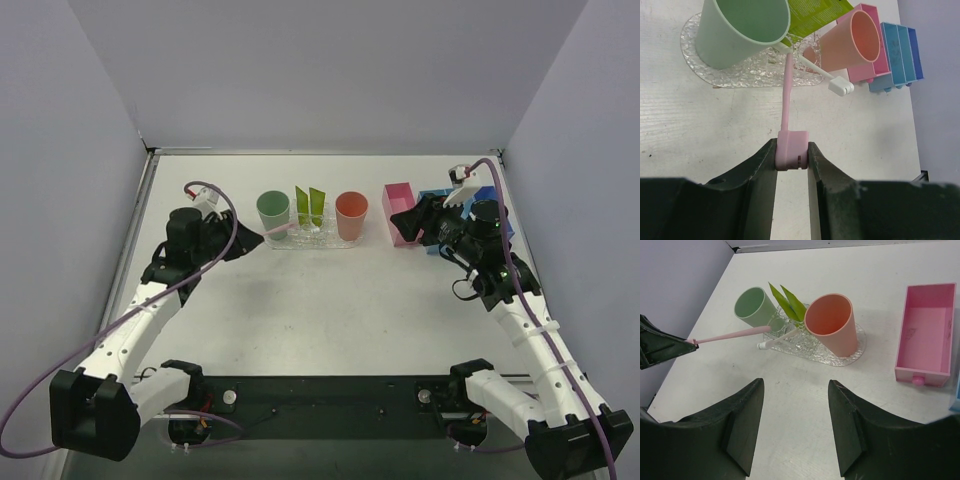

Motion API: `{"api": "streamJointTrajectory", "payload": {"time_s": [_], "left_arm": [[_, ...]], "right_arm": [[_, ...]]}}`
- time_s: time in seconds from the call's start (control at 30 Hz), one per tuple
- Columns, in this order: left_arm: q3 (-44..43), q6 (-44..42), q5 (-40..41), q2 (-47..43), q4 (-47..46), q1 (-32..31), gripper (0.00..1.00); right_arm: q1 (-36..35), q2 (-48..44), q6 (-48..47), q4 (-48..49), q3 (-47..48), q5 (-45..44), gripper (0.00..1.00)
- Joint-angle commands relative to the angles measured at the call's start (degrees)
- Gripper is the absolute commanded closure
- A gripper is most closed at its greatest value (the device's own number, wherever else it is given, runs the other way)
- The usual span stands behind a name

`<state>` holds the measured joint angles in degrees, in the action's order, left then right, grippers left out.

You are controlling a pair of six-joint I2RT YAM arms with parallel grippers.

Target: Prepare toiletry sets of a toothbrush and toothpaste on the tray

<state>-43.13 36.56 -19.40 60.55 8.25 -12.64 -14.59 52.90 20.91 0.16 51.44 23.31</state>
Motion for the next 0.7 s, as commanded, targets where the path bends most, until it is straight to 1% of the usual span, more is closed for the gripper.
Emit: {"api": "streamJointTrajectory", "payload": {"time_s": [0.0,0.17,0.67], "left_arm": [[-3.36,-1.66,2.26,1.23,-2.27,-0.80,1.00],[-4.59,-2.37,4.01,2.64,-1.84,-1.50,1.00],[-5.99,-2.98,4.72,6.85,-4.65,-2.82,1.00]], "right_arm": [[0.35,0.18,-1.22,1.86,1.91,-0.72,0.51],[0.44,0.27,-1.66,1.86,2.00,-1.16,0.51],[0.35,1.59,-2.98,1.24,1.91,-1.87,0.51]]}}
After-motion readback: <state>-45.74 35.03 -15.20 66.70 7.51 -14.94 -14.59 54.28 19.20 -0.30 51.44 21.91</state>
